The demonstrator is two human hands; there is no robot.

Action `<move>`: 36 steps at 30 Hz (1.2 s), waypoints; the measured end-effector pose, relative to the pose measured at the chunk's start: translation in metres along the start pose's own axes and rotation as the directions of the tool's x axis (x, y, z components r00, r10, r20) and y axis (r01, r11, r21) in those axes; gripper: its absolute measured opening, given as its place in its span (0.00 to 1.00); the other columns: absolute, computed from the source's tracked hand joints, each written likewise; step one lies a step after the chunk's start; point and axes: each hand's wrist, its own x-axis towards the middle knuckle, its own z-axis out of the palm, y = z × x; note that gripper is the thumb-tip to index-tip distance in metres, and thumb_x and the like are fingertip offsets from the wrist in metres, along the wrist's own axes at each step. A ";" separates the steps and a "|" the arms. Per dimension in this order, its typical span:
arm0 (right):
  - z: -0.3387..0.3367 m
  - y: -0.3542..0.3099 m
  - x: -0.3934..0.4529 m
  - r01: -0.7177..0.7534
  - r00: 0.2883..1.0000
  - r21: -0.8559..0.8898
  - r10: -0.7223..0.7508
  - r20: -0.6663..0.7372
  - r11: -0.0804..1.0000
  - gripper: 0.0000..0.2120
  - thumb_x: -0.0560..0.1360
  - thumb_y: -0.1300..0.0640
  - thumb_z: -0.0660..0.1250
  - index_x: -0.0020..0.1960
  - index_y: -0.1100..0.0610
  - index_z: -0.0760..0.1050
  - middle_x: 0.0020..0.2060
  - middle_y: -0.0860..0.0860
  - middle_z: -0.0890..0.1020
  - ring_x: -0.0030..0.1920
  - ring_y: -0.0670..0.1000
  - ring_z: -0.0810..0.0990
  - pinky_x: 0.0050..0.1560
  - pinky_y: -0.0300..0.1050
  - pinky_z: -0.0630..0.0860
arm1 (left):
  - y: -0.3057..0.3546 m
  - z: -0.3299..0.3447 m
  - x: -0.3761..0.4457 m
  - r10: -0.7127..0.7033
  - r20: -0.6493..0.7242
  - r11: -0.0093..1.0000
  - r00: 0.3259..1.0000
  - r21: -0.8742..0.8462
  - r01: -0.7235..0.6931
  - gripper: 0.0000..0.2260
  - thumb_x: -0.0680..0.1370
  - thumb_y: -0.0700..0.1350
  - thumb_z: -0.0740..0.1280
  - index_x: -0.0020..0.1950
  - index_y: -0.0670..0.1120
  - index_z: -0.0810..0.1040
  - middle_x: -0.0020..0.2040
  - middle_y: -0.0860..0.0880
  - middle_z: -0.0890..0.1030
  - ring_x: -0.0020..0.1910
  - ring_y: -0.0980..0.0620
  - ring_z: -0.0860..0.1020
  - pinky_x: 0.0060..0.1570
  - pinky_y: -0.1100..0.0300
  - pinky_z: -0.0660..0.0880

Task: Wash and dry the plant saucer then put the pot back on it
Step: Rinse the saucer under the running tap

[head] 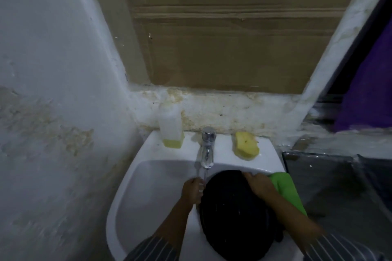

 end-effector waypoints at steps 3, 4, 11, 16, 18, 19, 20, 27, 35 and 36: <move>-0.002 0.004 -0.003 -0.045 0.999 0.151 0.049 -0.021 0.987 0.20 0.81 0.53 0.56 0.65 0.65 0.72 0.66 0.64 0.73 0.67 0.61 0.70 0.68 0.49 0.65 | -0.008 0.015 0.003 0.110 -0.087 0.965 0.990 0.249 -0.086 0.13 0.80 0.44 0.58 0.41 0.41 0.77 0.41 0.39 0.78 0.39 0.47 0.77 0.42 0.55 0.74; -0.002 0.006 -0.005 -0.056 0.998 0.228 0.064 -0.024 0.972 0.20 0.81 0.53 0.57 0.66 0.65 0.71 0.66 0.64 0.72 0.67 0.61 0.70 0.69 0.51 0.65 | -0.012 0.016 0.005 0.128 -0.121 0.943 0.984 0.321 -0.083 0.14 0.80 0.47 0.57 0.48 0.40 0.79 0.49 0.38 0.79 0.49 0.44 0.78 0.53 0.53 0.73; 0.006 0.011 -0.007 -0.199 0.979 0.476 0.197 0.055 0.857 0.21 0.79 0.53 0.60 0.65 0.67 0.70 0.63 0.63 0.75 0.62 0.61 0.75 0.66 0.56 0.70 | -0.029 -0.009 0.005 0.036 -0.079 0.984 0.996 0.179 -0.022 0.20 0.80 0.54 0.58 0.47 0.39 0.80 0.54 0.38 0.81 0.55 0.41 0.79 0.56 0.55 0.74; 0.012 0.009 -0.016 -0.324 0.945 0.682 0.192 0.264 0.656 0.16 0.76 0.55 0.64 0.57 0.66 0.76 0.47 0.62 0.82 0.43 0.58 0.81 0.44 0.46 0.79 | -0.025 -0.027 0.003 0.046 -0.178 0.991 0.983 0.131 -0.022 0.23 0.78 0.54 0.62 0.44 0.34 0.80 0.50 0.35 0.82 0.49 0.43 0.79 0.56 0.50 0.74; 0.016 0.007 -0.023 -0.413 0.899 0.696 0.140 0.415 0.588 0.16 0.76 0.54 0.63 0.57 0.65 0.78 0.48 0.62 0.82 0.42 0.57 0.81 0.43 0.45 0.78 | -0.026 -0.037 0.002 0.034 -0.208 0.993 0.977 0.115 -0.010 0.21 0.77 0.54 0.64 0.47 0.35 0.81 0.50 0.37 0.82 0.51 0.42 0.80 0.58 0.49 0.75; 0.019 0.006 -0.024 -0.434 0.885 0.704 0.121 0.449 0.562 0.16 0.77 0.53 0.63 0.57 0.64 0.78 0.49 0.62 0.82 0.43 0.56 0.81 0.44 0.46 0.78 | -0.027 -0.041 0.003 0.029 -0.212 0.994 0.977 0.106 -0.006 0.19 0.77 0.53 0.64 0.46 0.37 0.82 0.48 0.38 0.82 0.49 0.42 0.80 0.57 0.50 0.76; 0.022 0.005 -0.025 -0.447 0.878 0.717 0.109 0.466 0.535 0.16 0.77 0.53 0.63 0.57 0.64 0.78 0.48 0.61 0.83 0.42 0.56 0.82 0.44 0.46 0.79 | -0.027 -0.044 0.002 0.029 -0.199 0.996 0.980 0.093 -0.011 0.16 0.77 0.51 0.64 0.44 0.39 0.81 0.46 0.39 0.82 0.46 0.43 0.79 0.53 0.52 0.76; 0.045 -0.010 -0.026 -0.439 0.884 0.794 0.043 0.466 0.420 0.13 0.79 0.52 0.61 0.55 0.60 0.79 0.48 0.58 0.85 0.51 0.56 0.81 0.46 0.48 0.79 | -0.034 -0.066 -0.007 -0.106 -0.052 0.994 0.993 -0.030 0.105 0.16 0.81 0.47 0.58 0.56 0.36 0.77 0.49 0.39 0.80 0.48 0.40 0.78 0.51 0.51 0.76; 0.047 -0.032 -0.022 -0.435 0.871 0.741 0.028 0.491 0.512 0.14 0.74 0.53 0.66 0.45 0.64 0.81 0.40 0.60 0.82 0.41 0.57 0.80 0.44 0.46 0.77 | -0.035 -0.084 -0.021 -0.150 0.049 0.989 0.988 0.001 0.150 0.11 0.78 0.42 0.62 0.51 0.35 0.79 0.45 0.40 0.80 0.42 0.43 0.77 0.43 0.53 0.74; 0.047 -0.033 -0.021 -0.409 0.879 0.703 0.044 0.474 0.582 0.11 0.74 0.55 0.65 0.45 0.64 0.79 0.37 0.59 0.80 0.37 0.55 0.79 0.41 0.44 0.76 | -0.035 -0.085 -0.023 -0.161 0.080 0.987 0.984 0.003 0.161 0.11 0.78 0.41 0.63 0.52 0.34 0.79 0.45 0.40 0.80 0.42 0.42 0.77 0.43 0.53 0.75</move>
